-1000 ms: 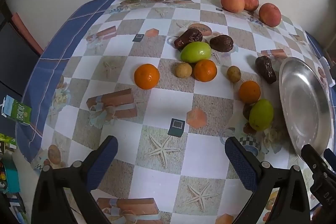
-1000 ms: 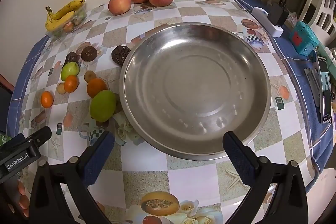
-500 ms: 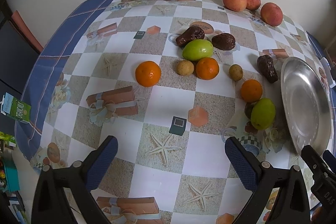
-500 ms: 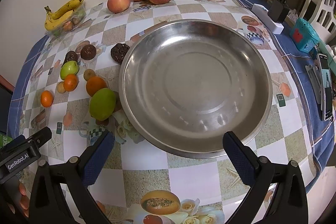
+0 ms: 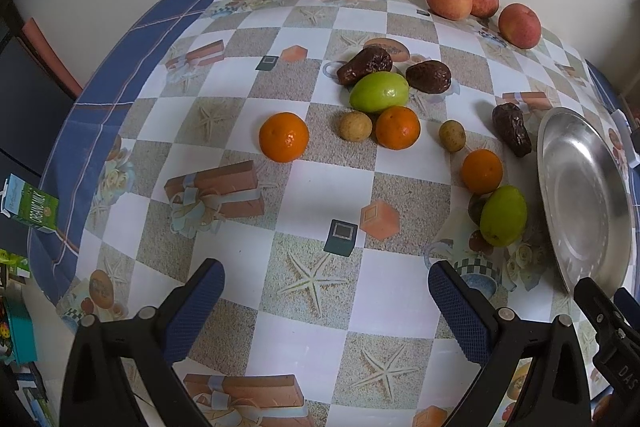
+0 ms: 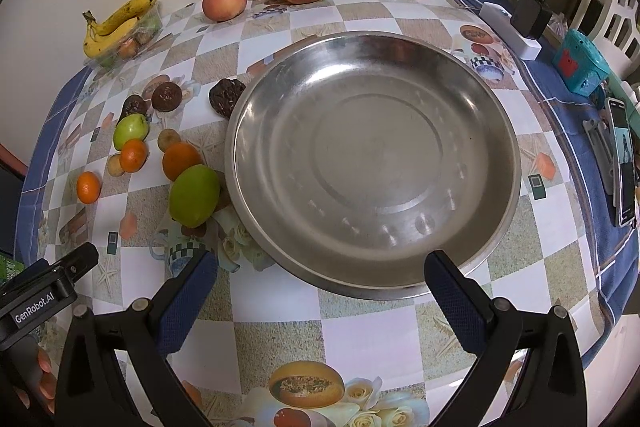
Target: Organize fruits
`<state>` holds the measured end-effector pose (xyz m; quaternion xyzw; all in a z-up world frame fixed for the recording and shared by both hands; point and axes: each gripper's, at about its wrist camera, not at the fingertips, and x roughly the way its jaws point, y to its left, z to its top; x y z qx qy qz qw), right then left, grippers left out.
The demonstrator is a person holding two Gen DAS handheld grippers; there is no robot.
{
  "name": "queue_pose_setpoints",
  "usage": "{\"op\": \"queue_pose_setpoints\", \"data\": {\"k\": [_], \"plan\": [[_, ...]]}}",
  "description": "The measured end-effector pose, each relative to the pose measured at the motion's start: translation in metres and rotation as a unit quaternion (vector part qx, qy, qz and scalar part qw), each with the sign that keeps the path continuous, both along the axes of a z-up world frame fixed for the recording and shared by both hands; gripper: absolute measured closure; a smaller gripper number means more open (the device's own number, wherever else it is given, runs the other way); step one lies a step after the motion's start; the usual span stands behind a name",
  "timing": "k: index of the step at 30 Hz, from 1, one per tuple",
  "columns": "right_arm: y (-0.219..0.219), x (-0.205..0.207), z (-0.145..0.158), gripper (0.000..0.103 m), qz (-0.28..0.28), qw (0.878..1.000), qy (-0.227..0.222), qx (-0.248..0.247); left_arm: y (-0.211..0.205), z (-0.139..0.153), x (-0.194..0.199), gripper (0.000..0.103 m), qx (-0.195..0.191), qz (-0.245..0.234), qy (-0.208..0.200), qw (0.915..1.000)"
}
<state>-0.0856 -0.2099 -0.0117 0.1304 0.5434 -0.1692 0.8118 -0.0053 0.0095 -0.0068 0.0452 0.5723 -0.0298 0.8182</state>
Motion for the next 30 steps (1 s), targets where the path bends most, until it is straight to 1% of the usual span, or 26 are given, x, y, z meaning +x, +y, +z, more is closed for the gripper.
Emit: {"op": "queue_pose_setpoints", "data": {"k": [22, 24, 28, 30], "plan": [[0.002, 0.000, -0.003, 0.000, 0.001, 1.000, 0.003, -0.003, 0.003, -0.004, -0.001, 0.000, 0.002, 0.001, 0.004, 1.0000], [0.002, 0.001, -0.004, 0.000, 0.001, 1.000, 0.006, -0.006, 0.004, -0.003, 0.003, 0.000, 0.005, 0.011, 0.005, 0.9999], [0.004, 0.006, 0.000, 0.000, 0.004, 1.000, 0.013, -0.018, 0.009, 0.004, 0.013, 0.000, -0.015, 0.032, 0.004, 0.9994], [0.004, 0.008, 0.002, 0.000, 0.003, 1.000, 0.014, -0.013, 0.008, 0.010, 0.017, 0.000, -0.012, 0.035, -0.002, 0.9993]]}}
